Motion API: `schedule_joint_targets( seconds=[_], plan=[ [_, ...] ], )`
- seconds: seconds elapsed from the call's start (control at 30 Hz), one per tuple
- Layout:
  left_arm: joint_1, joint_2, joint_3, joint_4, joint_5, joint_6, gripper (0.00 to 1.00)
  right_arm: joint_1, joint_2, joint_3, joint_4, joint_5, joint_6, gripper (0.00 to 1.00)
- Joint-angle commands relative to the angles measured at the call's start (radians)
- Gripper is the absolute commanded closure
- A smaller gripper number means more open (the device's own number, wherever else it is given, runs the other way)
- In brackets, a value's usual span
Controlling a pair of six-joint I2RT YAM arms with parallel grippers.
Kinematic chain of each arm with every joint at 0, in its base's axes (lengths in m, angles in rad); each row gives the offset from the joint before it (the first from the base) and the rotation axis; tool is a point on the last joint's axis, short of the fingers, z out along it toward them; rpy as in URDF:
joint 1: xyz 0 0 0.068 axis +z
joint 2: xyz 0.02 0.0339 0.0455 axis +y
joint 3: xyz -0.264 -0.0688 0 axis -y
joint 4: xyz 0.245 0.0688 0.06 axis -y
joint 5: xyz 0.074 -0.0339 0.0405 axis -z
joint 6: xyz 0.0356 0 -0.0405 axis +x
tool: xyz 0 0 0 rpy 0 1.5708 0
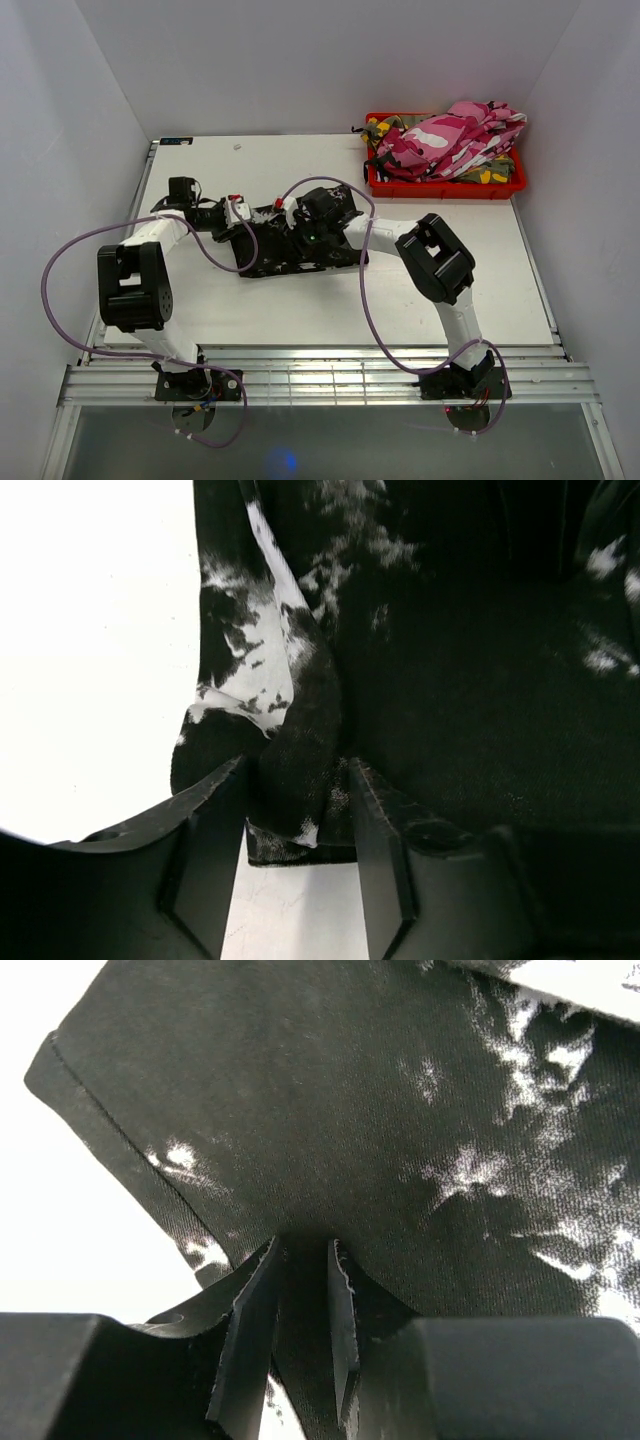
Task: Fold and stack the trousers
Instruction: Fold the trousers
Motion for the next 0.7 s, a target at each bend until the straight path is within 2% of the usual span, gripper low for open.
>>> schedule_joint_targets(
  seconds=[0.0, 0.13, 0.37, 0.57, 0.63, 0.67],
  plan=[
    [0.003, 0.014, -0.008, 0.010, -0.052, 0.073, 0.43, 0.008, 0.035, 0.027, -0.022, 0.026, 0.000, 0.68],
    [0.003, 0.035, 0.011, 0.026, -0.083, 0.081, 0.46, 0.008, 0.035, 0.011, -0.030, 0.034, -0.017, 0.68],
    [0.017, 0.109, 0.123, 0.040, -0.110, 0.021, 0.78, 0.020, 0.029, -0.016, -0.063, 0.067, -0.066, 0.72],
    [0.068, 0.185, 0.329, -0.192, 0.035, 0.016, 1.00, 0.025, 0.009, -0.045, -0.079, 0.104, -0.124, 0.74],
    [0.068, 0.207, 0.379, -0.308, 0.060, 0.027, 1.00, 0.027, -0.011, -0.058, -0.066, 0.104, -0.144, 0.73],
    [0.068, 0.224, 0.411, -0.371, 0.089, 0.027, 1.00, 0.025, -0.043, -0.064, -0.057, 0.106, -0.149, 0.67]
  ],
)
